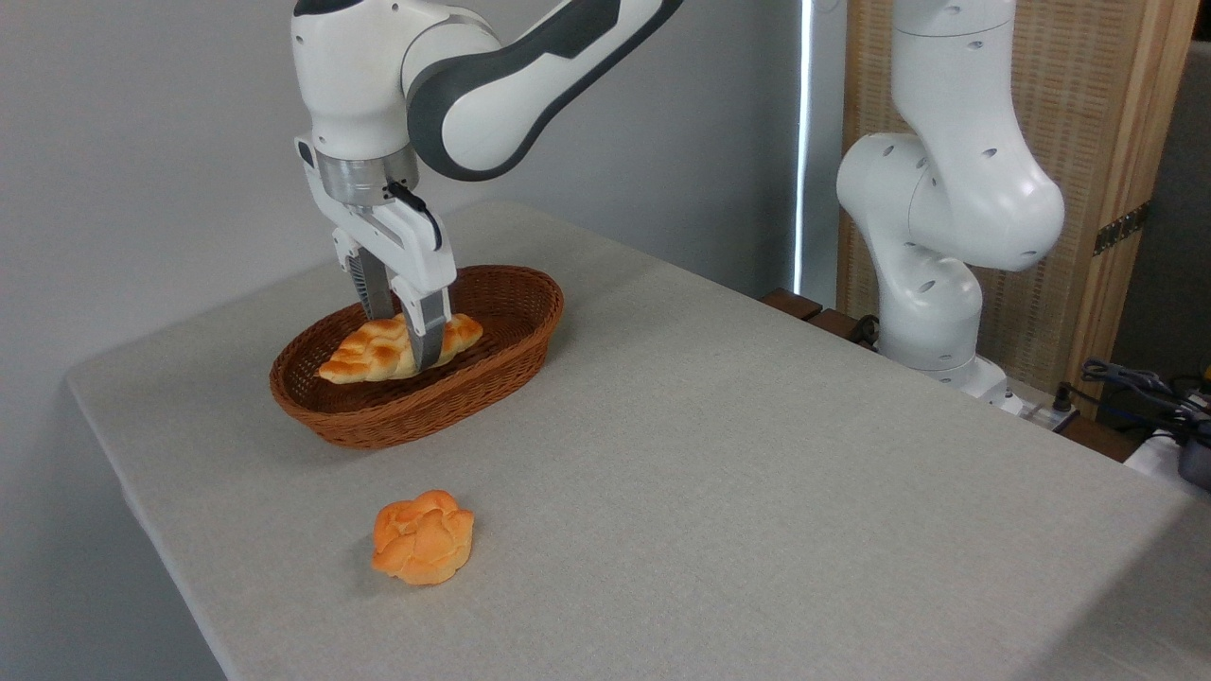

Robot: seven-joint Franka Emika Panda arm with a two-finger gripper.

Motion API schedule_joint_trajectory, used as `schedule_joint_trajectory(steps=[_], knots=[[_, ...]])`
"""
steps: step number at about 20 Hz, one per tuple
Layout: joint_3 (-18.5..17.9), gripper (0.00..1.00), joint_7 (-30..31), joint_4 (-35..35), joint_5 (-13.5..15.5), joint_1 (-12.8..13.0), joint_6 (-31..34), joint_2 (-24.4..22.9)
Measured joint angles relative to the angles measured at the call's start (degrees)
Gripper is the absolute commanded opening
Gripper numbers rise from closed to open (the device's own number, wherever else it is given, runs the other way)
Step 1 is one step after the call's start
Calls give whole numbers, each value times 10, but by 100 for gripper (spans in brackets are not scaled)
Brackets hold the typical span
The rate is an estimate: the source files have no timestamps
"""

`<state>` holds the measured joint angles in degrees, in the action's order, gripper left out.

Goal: Put bread into the basket

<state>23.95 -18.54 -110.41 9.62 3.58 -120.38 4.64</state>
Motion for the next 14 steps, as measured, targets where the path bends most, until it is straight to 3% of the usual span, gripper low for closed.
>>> schedule_joint_trajectory(steps=[6,9,14], knots=[[0,100,-4,2,-7,0,1,-4],[-7,100,-33,13,-24,-2,30,-12],[-73,100,-69,95,-30,-5,144,-27]])
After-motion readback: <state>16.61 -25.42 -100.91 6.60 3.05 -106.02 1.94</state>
